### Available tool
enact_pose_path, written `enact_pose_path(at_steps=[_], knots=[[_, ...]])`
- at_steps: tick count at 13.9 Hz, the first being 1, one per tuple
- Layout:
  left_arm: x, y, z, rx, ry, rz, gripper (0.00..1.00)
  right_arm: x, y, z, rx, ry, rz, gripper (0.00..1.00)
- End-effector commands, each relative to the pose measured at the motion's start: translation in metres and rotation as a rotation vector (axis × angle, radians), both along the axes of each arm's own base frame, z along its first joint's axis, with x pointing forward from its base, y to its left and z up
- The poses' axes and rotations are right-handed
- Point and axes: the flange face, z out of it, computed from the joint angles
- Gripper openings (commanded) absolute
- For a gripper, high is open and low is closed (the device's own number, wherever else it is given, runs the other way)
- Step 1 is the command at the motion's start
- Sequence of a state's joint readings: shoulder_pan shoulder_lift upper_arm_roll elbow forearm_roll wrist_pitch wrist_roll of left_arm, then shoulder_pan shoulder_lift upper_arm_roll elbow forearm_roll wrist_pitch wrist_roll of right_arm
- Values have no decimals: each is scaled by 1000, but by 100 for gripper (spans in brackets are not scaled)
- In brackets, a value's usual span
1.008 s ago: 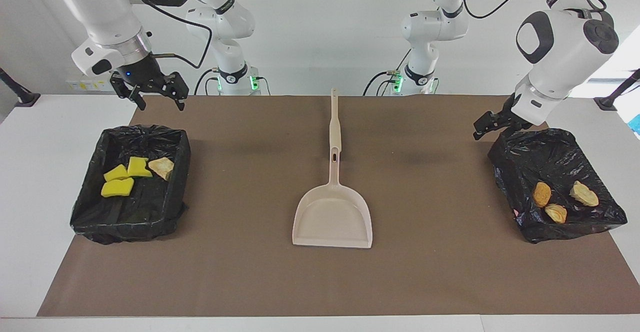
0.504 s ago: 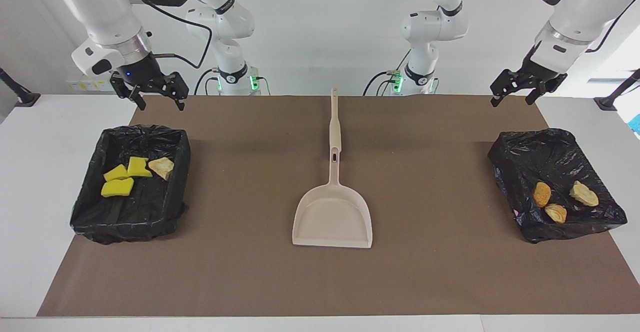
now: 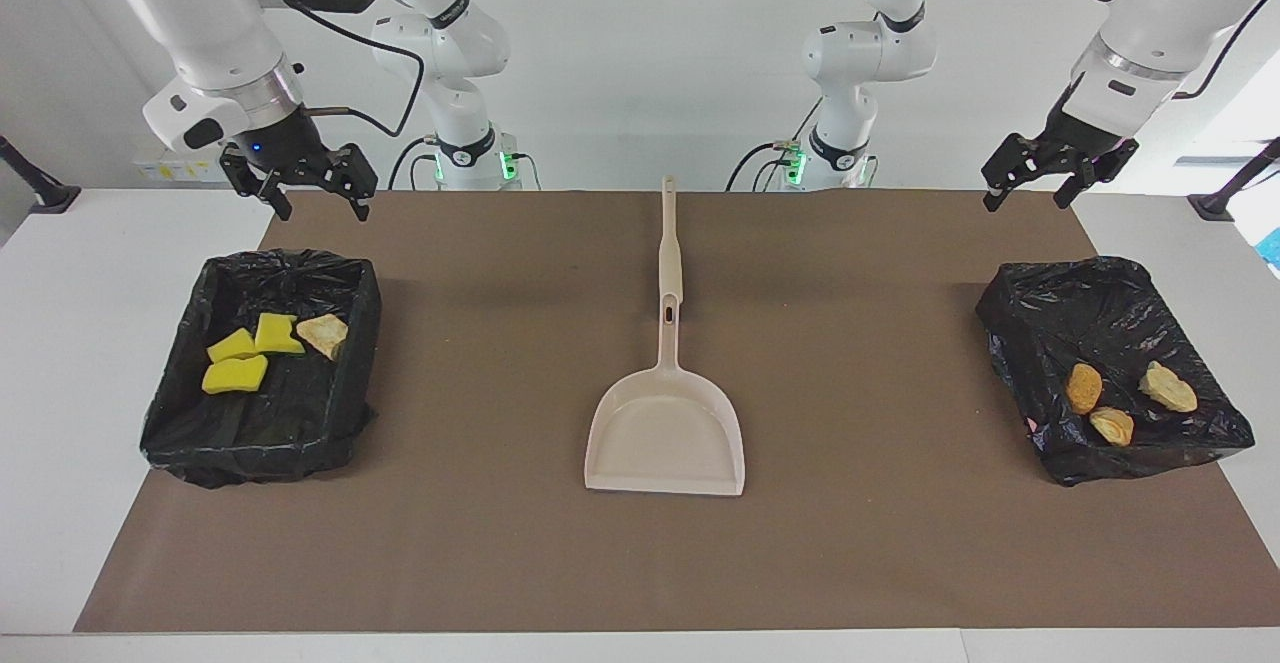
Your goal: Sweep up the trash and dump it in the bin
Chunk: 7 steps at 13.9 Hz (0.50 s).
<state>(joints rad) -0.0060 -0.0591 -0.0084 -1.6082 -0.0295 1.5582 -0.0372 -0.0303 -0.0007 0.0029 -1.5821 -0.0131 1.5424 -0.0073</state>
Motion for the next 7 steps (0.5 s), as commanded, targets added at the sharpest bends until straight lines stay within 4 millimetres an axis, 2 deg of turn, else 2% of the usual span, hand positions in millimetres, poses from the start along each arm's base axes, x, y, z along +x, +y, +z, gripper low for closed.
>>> enact_pose_path(at_steps=[1,7], knots=[[2,0,1,2,-19,-10,100,-1,1,2,18,3,-5,100],[0,-2,0,5,-3,-4,100,-1,1,2,19,5,-5,100]])
